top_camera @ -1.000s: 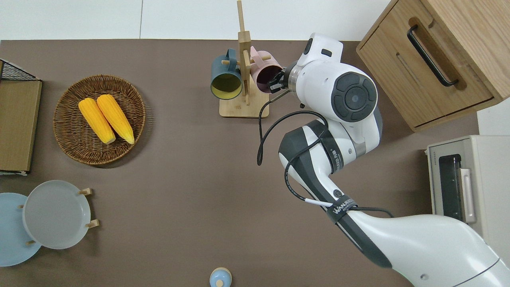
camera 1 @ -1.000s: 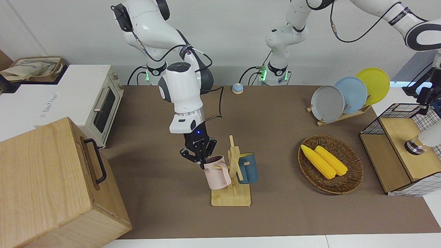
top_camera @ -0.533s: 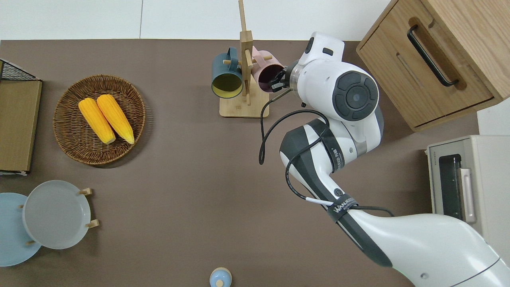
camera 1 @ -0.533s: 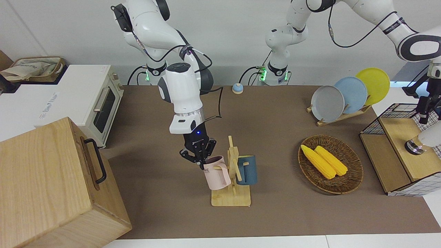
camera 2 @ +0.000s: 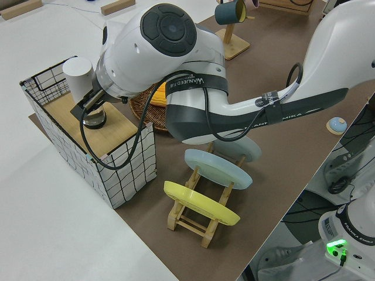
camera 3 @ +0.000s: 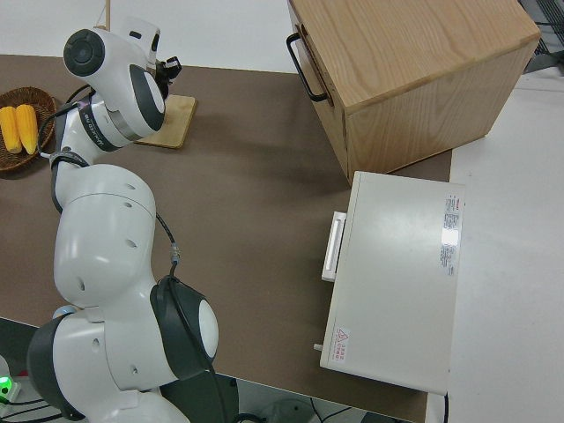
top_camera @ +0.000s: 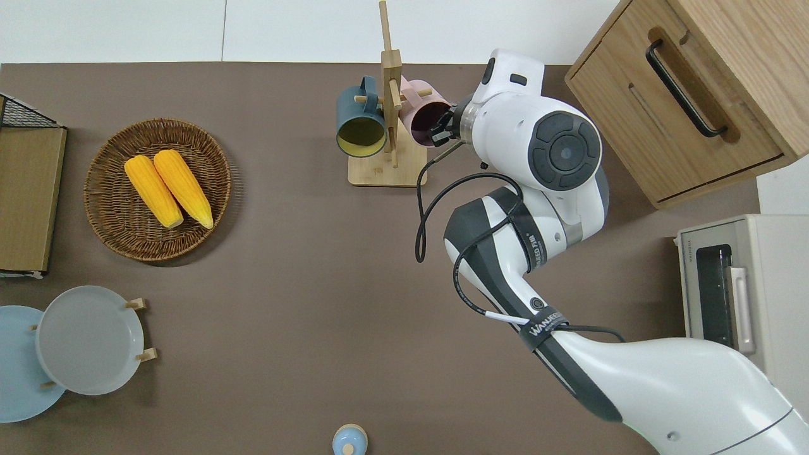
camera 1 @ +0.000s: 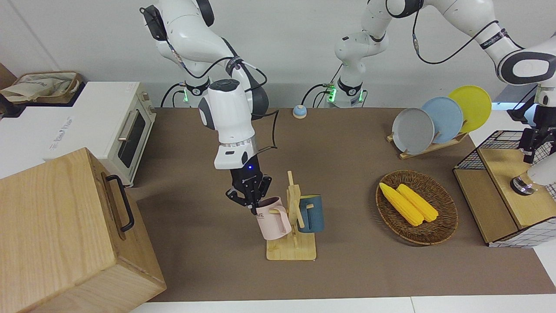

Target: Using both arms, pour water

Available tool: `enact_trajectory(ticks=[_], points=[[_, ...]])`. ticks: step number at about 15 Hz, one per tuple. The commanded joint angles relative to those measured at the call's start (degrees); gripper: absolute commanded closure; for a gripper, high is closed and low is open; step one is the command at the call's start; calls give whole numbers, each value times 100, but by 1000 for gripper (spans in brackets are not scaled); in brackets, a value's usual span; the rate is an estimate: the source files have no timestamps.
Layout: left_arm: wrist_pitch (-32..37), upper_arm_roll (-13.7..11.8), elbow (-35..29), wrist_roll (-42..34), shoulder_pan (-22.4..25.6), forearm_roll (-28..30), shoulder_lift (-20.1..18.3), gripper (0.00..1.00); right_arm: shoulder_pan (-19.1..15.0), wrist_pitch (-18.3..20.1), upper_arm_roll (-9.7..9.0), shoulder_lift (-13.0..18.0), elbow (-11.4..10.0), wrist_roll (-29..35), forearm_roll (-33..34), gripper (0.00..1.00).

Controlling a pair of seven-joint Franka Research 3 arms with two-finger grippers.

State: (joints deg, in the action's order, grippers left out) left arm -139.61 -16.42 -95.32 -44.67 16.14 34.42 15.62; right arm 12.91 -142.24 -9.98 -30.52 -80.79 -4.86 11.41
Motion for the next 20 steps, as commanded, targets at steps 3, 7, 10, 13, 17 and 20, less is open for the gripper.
enact_trajectory(ticks=[3, 7, 10, 13, 17, 20], points=[[-250, 33, 66, -472, -23, 162, 204, 5, -96, 39, -22, -121, 248, -419, 98, 1000], [-496, 209, 171, -481, 12, 162, 345, 5, -193, 144, -30, -112, 248, -681, 90, 1000], [-567, 289, 303, -472, 30, 162, 450, 5, -307, 240, -57, -86, 248, -770, 81, 1000], [-558, 289, 487, -455, 47, 170, 565, 5, -316, 311, -48, -68, 248, -884, 81, 1000], [-567, 289, 637, -455, 100, 390, 688, 5, -509, 539, -65, -68, 397, -1147, 72, 1000], [-593, 297, 716, -446, 135, 503, 767, 11, -658, 767, -65, -68, 554, -1447, 28, 1000]])
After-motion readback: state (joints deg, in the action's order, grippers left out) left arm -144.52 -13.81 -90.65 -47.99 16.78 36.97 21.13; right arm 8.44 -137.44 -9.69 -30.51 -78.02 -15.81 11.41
